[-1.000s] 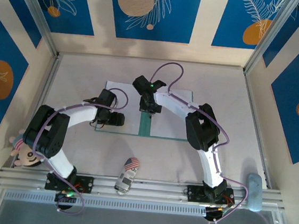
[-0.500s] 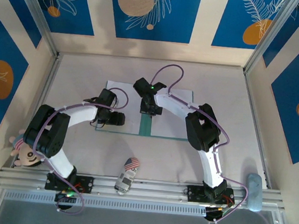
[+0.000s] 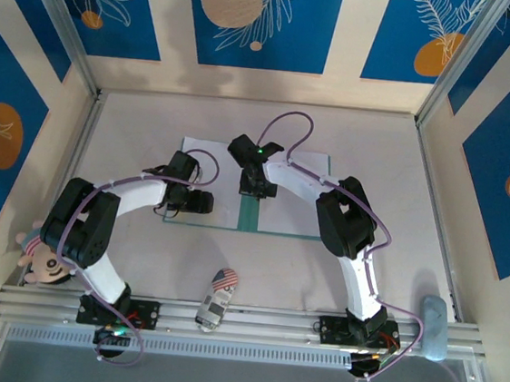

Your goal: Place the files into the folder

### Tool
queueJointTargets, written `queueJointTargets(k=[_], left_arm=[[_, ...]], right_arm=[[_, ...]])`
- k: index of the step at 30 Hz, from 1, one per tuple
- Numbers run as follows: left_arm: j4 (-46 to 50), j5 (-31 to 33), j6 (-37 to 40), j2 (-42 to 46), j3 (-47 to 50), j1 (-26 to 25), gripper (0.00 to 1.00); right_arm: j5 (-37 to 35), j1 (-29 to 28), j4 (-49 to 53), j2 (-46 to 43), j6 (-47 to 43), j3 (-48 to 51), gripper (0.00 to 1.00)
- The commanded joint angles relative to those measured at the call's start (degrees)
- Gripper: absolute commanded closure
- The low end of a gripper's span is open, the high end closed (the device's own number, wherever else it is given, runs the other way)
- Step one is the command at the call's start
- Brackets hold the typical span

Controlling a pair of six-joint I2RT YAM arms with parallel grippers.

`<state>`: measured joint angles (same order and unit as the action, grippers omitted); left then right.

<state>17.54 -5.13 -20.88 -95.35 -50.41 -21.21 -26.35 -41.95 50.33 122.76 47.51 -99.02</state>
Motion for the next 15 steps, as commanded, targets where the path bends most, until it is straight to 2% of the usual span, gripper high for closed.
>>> queueJointTargets(k=[1,15], left_arm=[[5.6,-1.7,0.0,-4.5,2.9,0.9,0.22],[5.7,-1.7,0.0,-4.8,2.7,1.0,0.22]], right_arm=[[-1.4,1.4,3.2,-0.1,1.0,2.5,0.93],[0.0,2.1,2.1,0.1,1.7,5.0,0.93]])
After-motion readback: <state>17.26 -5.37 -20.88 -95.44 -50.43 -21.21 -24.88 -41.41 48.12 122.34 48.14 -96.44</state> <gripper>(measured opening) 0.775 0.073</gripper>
